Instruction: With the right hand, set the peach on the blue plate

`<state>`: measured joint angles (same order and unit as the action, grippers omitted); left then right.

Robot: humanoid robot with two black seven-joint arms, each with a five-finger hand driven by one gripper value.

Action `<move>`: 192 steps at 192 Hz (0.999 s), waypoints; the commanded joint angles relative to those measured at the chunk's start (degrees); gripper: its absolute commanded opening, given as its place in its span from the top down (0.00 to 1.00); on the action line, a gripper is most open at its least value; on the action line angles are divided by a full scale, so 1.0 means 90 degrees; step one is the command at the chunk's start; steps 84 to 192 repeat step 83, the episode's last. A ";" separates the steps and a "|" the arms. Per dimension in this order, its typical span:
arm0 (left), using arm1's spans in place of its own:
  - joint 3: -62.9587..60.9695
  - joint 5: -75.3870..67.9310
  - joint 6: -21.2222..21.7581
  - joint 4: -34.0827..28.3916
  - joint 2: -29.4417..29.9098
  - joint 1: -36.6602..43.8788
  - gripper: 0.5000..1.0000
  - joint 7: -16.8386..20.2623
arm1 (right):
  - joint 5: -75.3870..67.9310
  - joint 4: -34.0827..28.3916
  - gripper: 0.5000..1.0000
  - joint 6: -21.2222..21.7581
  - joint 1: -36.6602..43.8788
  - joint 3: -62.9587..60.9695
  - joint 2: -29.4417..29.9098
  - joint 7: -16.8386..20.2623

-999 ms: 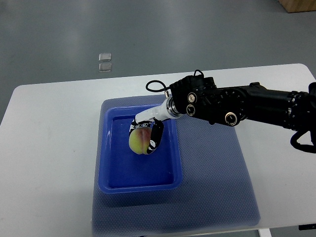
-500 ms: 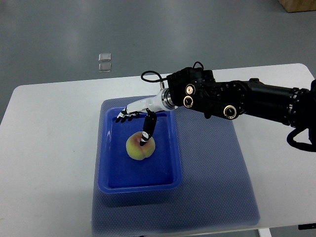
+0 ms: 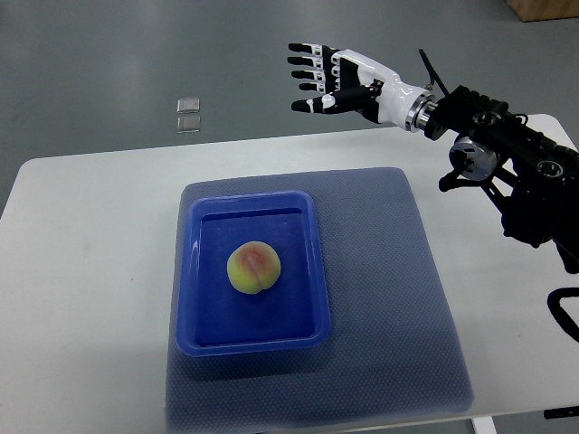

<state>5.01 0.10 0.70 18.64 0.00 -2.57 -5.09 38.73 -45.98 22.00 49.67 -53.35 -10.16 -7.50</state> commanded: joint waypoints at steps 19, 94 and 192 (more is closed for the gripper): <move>-0.0010 -0.0001 0.0001 -0.0001 0.0000 0.0002 0.00 -0.0001 | -0.1784 0.0305 0.15 -0.0443 -0.1173 -0.1435 0.0299 -0.0251; -0.0010 -0.0001 0.0001 0.0009 0.0000 0.0002 0.00 -0.0001 | -0.3308 0.1184 0.14 -0.0492 -0.1261 -0.1455 0.0543 -0.0563; -0.0010 -0.0001 0.0001 0.0009 0.0000 0.0002 0.00 -0.0001 | -0.3308 0.1184 0.14 -0.0492 -0.1261 -0.1455 0.0543 -0.0563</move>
